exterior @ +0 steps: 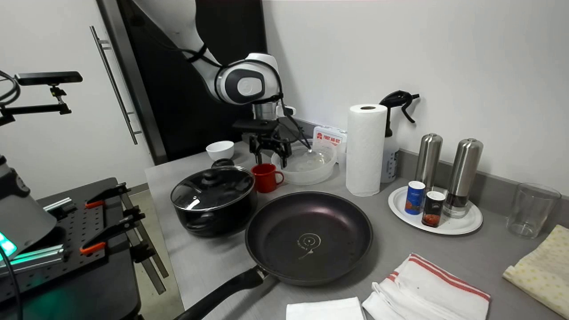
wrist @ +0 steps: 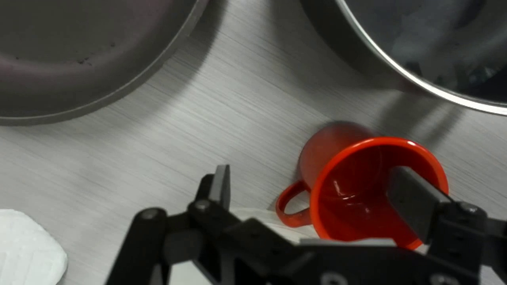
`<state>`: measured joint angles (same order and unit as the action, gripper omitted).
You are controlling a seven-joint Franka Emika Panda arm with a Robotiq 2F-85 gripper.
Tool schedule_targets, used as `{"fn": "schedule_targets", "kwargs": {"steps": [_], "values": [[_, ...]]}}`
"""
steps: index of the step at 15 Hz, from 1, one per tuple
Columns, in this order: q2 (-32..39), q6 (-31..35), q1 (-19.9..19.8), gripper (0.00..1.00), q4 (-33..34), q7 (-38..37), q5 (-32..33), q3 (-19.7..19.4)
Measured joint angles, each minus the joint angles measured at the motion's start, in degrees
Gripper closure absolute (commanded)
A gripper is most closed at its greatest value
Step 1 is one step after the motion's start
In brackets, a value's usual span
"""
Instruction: Move the red mug to the right
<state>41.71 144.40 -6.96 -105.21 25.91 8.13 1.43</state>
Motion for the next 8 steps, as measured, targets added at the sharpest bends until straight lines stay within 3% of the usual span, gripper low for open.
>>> {"fn": "schedule_targets", "kwargs": {"steps": [8], "values": [[5.1,-2.8,0.7,0.0,5.6,-1.0,0.0,0.0]]}}
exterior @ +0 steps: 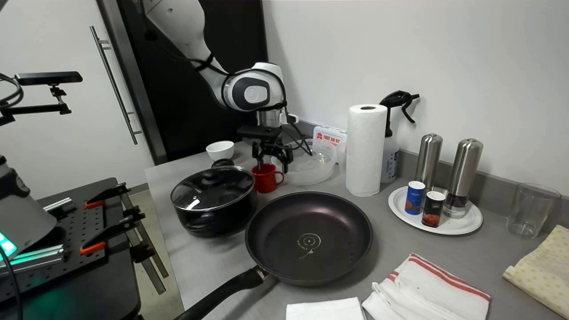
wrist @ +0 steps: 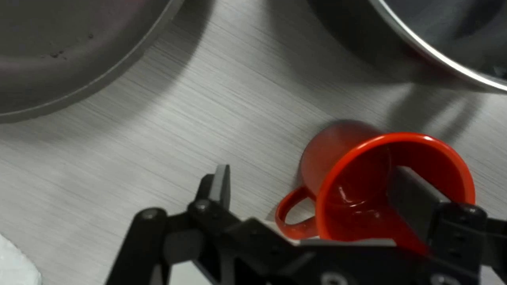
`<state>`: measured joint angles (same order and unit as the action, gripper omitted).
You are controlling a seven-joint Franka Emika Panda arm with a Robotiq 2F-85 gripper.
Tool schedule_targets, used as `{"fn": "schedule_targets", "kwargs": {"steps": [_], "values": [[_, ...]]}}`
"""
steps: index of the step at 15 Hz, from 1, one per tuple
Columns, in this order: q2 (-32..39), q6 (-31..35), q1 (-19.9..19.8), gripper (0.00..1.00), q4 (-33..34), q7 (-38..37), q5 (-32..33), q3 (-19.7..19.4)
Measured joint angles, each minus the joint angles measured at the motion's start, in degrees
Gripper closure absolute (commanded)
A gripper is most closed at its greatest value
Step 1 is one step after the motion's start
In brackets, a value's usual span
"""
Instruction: Move the red mug to the right
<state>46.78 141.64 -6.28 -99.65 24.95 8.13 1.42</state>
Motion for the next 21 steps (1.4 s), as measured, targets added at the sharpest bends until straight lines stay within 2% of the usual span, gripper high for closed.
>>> {"fn": "schedule_targets", "kwargs": {"steps": [3,5,7,9,10,11,13,14,15,16,17,21], "values": [[1.9,-1.4,0.0,0.0,2.7,-0.4,0.0,0.0],[3.2,-2.4,0.0,0.26,4.5,-0.8,0.0,0.0],[4.4,-3.5,0.0,0.4,6.3,-1.1,0.0,0.0],[5.5,-4.4,0.0,0.42,8.0,-1.3,0.0,0.0],[6.1,-4.9,0.0,0.47,8.8,-1.3,0.0,0.0],[6.6,-5.3,0.0,0.42,9.5,-1.4,0.0,0.0],[7.5,-5.9,0.0,0.43,10.8,-1.4,0.0,0.0],[7.8,-6.2,0.0,0.41,11.3,-1.4,0.0,0.0],[8.1,-6.4,0.0,0.58,11.8,-1.4,0.0,0.0],[8.4,-6.6,0.0,0.65,12.2,-1.4,0.0,0.0],[8.7,-6.7,0.0,0.69,12.6,-1.4,0.0,0.0],[9.1,-7.1,0.0,0.99,13.5,-1.4,0.0,0.0]]}}
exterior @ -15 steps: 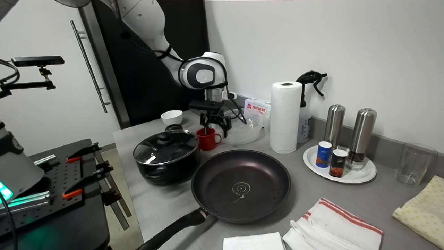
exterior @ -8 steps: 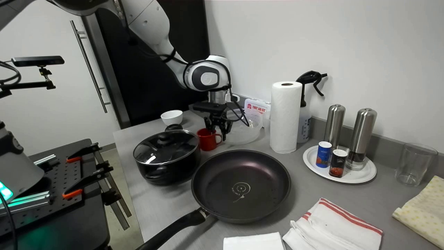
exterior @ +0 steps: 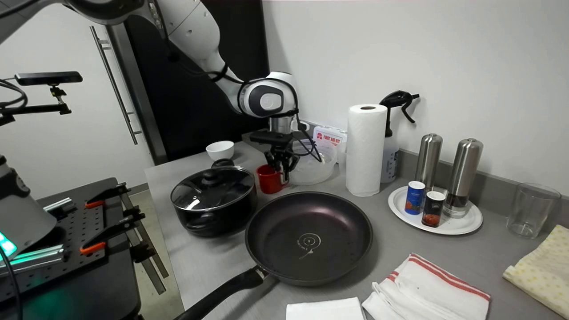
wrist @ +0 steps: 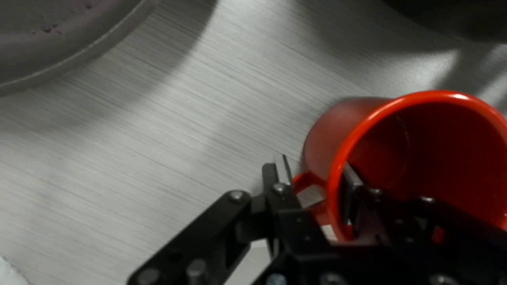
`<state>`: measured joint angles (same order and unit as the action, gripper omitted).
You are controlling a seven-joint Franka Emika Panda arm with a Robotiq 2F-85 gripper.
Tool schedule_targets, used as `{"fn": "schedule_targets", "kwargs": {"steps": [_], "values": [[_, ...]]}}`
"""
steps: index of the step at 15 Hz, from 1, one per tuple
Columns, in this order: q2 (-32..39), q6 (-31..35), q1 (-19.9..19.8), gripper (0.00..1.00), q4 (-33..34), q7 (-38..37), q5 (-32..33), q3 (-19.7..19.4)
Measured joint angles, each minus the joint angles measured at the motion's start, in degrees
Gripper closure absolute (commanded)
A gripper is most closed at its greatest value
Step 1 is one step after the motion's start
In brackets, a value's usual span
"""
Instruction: Move the red mug to the right
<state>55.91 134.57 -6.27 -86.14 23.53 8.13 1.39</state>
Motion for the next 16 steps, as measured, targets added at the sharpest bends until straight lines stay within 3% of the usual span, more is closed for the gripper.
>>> {"fn": "schedule_targets", "kwargs": {"steps": [11,16], "values": [[-0.2,-0.3,0.1,0.98,0.1,0.0,0.0,0.1],[-3.7,-0.2,0.8,0.98,-2.8,0.0,0.0,0.2]]}}
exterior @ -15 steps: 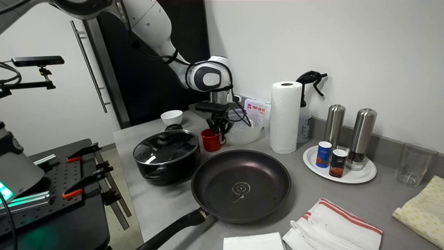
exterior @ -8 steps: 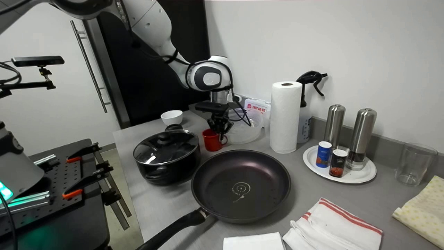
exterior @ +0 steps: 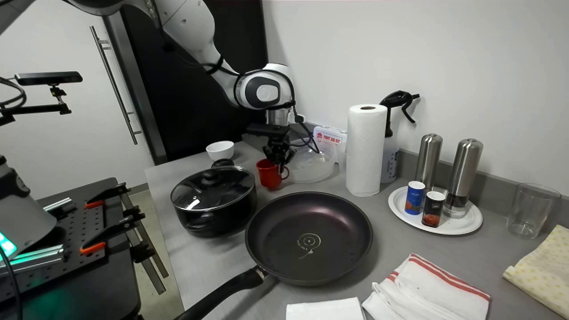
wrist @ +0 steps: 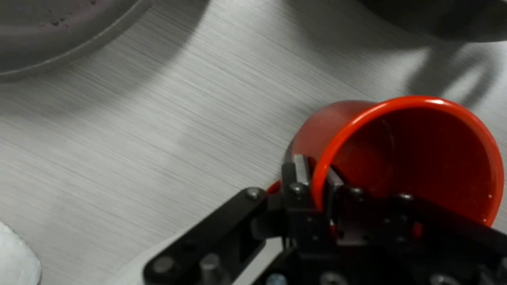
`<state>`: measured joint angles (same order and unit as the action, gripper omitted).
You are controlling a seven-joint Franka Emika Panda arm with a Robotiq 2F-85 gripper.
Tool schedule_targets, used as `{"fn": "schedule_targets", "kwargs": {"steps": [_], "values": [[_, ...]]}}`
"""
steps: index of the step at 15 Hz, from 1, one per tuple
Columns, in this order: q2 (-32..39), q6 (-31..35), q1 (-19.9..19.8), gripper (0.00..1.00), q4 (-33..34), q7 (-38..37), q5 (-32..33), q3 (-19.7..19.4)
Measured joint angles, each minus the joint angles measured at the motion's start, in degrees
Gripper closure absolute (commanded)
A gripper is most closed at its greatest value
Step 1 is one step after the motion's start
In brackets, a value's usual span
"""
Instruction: Move the red mug to the right
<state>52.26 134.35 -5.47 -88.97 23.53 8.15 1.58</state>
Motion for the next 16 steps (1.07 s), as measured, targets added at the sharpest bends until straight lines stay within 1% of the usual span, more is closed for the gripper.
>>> {"fn": "schedule_targets", "kwargs": {"steps": [8,16], "values": [[-9.7,0.0,0.5,0.98,-9.4,0.0,0.0,0.0],[-14.4,0.0,1.2,0.98,-14.3,0.0,0.1,0.0]]}}
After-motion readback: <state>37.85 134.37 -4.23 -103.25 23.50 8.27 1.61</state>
